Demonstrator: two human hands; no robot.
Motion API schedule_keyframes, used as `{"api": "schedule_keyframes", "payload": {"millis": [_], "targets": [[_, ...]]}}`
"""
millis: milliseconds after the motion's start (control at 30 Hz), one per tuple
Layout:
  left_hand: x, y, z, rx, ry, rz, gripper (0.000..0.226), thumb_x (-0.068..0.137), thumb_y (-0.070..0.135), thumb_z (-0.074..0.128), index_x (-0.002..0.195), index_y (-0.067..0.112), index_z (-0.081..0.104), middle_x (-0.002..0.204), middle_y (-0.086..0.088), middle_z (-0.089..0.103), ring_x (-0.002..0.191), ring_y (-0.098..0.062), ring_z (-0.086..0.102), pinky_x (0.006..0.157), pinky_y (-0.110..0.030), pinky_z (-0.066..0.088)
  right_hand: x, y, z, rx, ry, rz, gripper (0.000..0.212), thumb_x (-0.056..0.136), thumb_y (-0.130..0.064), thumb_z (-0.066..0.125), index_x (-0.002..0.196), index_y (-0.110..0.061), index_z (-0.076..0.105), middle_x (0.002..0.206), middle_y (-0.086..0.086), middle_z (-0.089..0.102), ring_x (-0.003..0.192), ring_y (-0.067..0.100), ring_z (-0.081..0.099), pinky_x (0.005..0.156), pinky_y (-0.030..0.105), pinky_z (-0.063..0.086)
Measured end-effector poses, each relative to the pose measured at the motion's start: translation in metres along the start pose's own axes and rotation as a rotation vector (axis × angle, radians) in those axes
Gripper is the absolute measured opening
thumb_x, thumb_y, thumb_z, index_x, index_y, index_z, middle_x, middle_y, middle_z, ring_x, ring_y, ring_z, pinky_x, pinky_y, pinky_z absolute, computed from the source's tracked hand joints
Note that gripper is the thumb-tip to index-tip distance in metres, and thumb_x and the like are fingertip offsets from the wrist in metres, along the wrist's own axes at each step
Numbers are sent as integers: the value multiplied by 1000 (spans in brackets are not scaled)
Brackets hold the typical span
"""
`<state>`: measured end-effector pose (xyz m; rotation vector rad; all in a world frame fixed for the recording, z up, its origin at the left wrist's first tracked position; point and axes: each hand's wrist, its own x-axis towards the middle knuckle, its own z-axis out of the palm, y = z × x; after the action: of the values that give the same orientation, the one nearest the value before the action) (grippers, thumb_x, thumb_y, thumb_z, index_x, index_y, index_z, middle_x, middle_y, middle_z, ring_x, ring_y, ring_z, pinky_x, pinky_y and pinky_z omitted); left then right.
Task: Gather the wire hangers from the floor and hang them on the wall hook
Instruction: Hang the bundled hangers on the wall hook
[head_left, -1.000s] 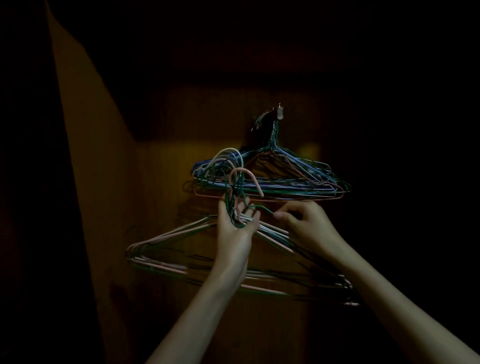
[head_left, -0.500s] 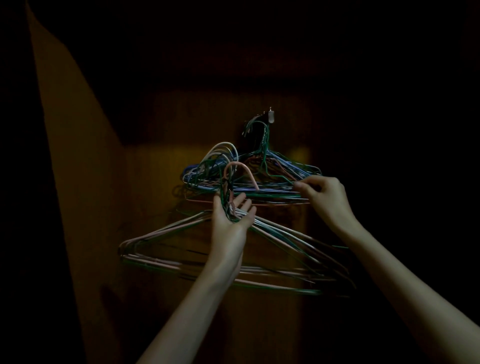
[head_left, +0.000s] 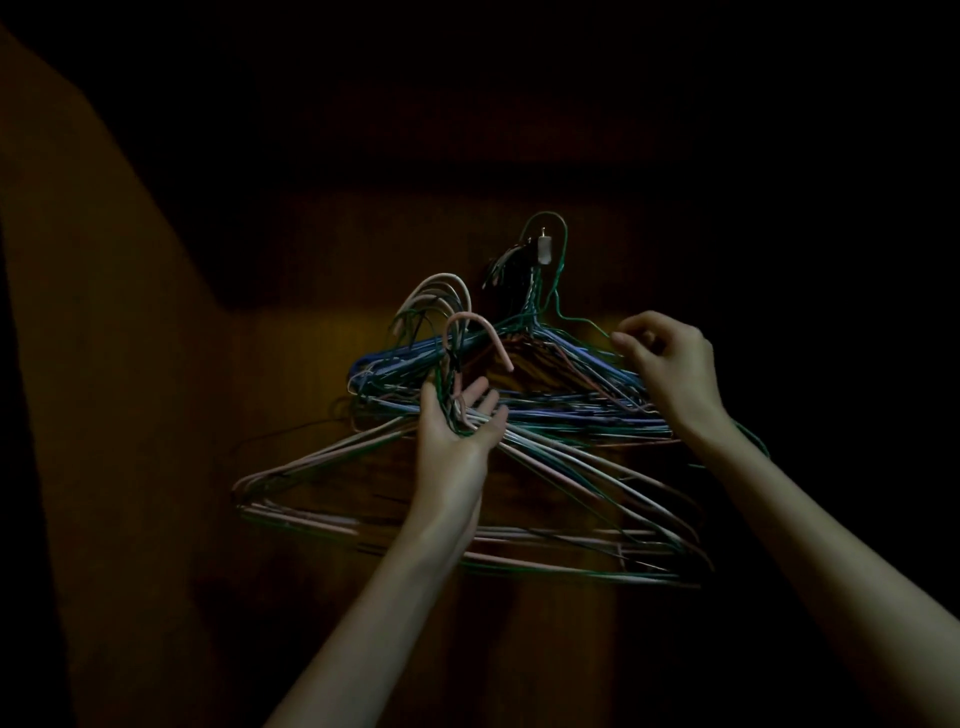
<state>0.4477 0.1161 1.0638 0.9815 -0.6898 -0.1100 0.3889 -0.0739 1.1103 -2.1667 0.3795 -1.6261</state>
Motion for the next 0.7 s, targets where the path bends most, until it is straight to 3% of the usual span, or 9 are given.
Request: {"api": "schedule_keyframes", "payload": {"millis": [133, 467, 567, 700], "targets": [[17, -6, 1, -10, 25, 5, 84, 90, -12, 48, 151, 21, 1, 136, -12, 51, 123, -23, 52, 106, -38, 39, 20, 12, 14, -26, -27, 20, 7, 88, -28, 62, 92, -25, 67, 83, -3, 64, 83, 17, 63, 74, 44, 55], [34, -22, 5, -13, 64, -1, 80, 88, -15, 47, 151, 17, 9, 134, -13, 52, 119, -21, 53, 103, -35, 42, 34, 32, 36, -49, -74, 31, 9, 87, -26, 62, 94, -23, 69, 87, -4, 63, 84, 12, 59, 69, 32, 50], [35, -23, 6, -20, 71, -2, 79, 88, -16, 47, 150, 18, 11, 134, -15, 51, 119, -22, 53, 101, -33, 42, 37, 35, 42, -30, -100, 45, 4, 87, -26, 63, 87, -28, 66, 87, -6, 62, 86, 14, 60, 74, 40, 54], [33, -23, 6, -26, 71, -1, 79, 88, -17, 46, 150, 19, 11, 135, -17, 50, 123, -26, 51, 101, -33, 42, 39, 37, 43, -27, -184, 88, 14, 86, -28, 64, 76, -36, 58, 86, -2, 63, 86, 18, 60, 77, 47, 53]]}}
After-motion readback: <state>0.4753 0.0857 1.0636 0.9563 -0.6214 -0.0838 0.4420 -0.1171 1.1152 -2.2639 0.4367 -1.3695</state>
